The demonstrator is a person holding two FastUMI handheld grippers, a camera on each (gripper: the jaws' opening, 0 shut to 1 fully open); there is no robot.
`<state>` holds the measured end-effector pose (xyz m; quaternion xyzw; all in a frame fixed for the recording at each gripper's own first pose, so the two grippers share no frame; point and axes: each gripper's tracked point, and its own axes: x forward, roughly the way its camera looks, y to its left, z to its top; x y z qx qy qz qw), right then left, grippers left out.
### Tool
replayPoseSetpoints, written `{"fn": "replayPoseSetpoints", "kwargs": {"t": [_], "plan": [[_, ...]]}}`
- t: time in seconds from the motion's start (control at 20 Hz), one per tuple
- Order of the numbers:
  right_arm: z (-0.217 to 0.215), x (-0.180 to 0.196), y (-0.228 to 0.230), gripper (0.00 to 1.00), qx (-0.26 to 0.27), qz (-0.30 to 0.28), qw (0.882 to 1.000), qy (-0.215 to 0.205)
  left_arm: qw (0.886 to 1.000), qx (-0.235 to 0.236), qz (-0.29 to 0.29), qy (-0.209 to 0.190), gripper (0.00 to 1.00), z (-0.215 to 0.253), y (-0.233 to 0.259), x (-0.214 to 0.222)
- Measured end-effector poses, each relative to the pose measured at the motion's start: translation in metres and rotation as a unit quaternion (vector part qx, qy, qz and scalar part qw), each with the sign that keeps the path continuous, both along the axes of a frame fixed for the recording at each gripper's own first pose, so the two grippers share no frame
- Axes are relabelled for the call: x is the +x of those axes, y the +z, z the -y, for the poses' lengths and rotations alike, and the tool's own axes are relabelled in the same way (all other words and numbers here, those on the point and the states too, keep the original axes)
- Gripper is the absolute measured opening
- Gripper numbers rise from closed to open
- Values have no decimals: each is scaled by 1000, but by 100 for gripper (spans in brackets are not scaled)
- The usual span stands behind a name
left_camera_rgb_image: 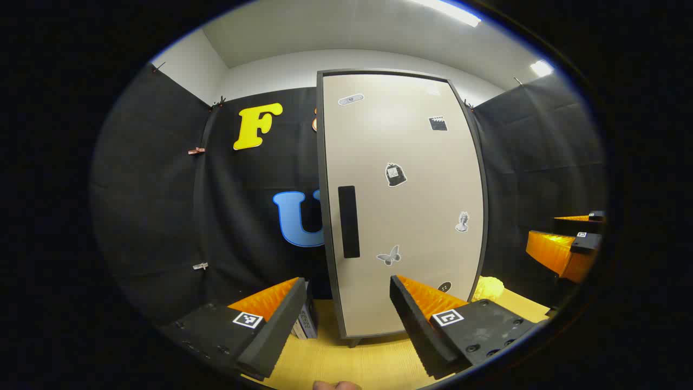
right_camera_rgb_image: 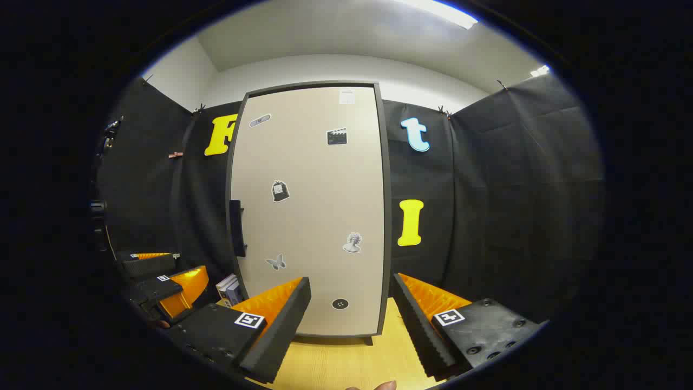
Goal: Open the cabinet door with the right hand, grasp the bottle in the cabinet with the left hand and place it on the coaster, then close the cabinet door with the right hand.
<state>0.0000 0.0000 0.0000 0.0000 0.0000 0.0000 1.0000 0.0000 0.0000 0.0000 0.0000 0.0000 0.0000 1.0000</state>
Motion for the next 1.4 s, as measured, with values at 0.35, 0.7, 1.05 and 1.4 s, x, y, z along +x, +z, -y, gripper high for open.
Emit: {"fn": "replayPoseSetpoints", "kwargs": {"t": [0.35,0.7,1.05,1.4], "plan": [[8,-3,-2,98,3,-3,1000,-11,1000,1,-4,-11,98,6,-3,1],[12,0,-5,98,4,-6,1000,-15,1000,15,-2,-19,98,10,-2,4],[10,7,-6,98,2,-8,1000,-12,1000,18,-1,-20,98,10,0,6],[-2,18,-7,98,-2,-8,1000,-4,1000,18,6,-20,98,-2,0,14]]}}
